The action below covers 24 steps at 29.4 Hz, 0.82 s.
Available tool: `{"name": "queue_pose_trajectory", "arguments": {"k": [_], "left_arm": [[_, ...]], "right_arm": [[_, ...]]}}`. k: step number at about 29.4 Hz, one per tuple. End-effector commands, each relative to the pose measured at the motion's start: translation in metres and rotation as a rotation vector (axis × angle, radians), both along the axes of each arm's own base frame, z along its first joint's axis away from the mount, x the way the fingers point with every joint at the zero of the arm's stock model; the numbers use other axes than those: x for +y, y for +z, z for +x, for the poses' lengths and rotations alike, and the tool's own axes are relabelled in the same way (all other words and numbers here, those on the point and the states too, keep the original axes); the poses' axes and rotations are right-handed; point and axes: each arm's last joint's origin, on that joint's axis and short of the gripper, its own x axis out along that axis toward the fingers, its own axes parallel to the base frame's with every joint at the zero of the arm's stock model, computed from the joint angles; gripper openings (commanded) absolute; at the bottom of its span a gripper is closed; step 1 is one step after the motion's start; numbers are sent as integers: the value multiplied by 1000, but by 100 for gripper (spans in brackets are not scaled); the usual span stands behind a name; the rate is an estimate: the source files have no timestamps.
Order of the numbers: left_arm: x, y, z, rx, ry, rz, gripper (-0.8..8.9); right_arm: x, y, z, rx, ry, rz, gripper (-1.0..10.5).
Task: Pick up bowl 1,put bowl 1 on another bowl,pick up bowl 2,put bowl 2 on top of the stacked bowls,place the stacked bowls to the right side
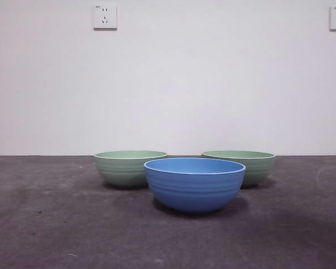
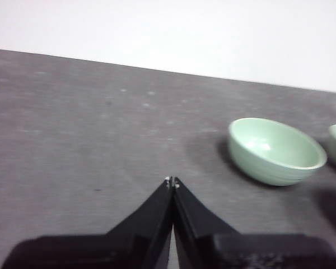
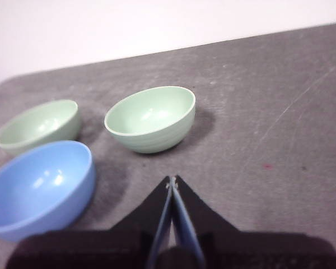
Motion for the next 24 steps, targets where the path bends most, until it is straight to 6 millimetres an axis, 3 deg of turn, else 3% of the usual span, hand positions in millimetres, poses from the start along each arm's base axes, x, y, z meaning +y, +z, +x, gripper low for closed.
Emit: {"name": "queue_pose_trajectory", "arguments": {"k": [1,5,12,24], "left_arm": [[-2,0,0,-12,-53,-87,-7],[-3,15,-3,-24,-95,-160,-7],[-4,53,-12,5,-134,-162,-7],[-11,107,1,172,-400,-98,-7]], "right_arm": [[1,2,1,-1,9,134,-12],[1,21,-1,-26,2,234,-13],[1,63,-3,-12,14,241,-13],[8,146,20,250,228,30,-13]]}}
